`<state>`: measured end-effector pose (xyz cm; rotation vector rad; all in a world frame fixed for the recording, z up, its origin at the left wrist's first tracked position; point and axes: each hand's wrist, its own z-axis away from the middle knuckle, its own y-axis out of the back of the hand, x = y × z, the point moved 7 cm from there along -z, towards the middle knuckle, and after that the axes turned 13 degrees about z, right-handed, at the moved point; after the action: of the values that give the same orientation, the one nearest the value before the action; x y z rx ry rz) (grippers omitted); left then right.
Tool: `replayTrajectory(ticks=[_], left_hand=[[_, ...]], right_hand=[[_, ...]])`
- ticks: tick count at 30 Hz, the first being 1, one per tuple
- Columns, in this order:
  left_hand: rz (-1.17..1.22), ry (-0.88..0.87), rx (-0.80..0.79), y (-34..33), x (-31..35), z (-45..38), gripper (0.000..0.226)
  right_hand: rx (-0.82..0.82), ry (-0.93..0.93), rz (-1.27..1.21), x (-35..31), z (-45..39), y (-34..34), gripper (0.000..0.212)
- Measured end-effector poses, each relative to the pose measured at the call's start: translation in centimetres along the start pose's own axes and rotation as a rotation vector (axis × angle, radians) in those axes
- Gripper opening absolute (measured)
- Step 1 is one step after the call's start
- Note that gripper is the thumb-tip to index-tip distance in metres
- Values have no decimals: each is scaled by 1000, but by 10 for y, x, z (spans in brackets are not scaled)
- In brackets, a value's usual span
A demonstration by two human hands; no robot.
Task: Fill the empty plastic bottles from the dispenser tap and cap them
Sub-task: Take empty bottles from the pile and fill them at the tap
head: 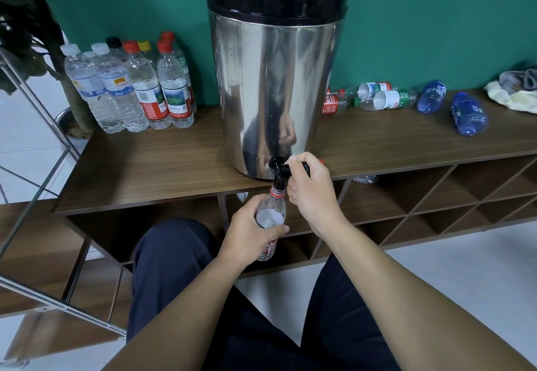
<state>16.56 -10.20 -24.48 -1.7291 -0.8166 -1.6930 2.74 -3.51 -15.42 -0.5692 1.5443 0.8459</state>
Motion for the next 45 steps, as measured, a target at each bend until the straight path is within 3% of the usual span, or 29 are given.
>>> replayTrajectory(ticks=[45], left_hand=[[-13,9,-9,0,-1,1,63]], right_hand=[[-4,1,17,-1,2,1,20]])
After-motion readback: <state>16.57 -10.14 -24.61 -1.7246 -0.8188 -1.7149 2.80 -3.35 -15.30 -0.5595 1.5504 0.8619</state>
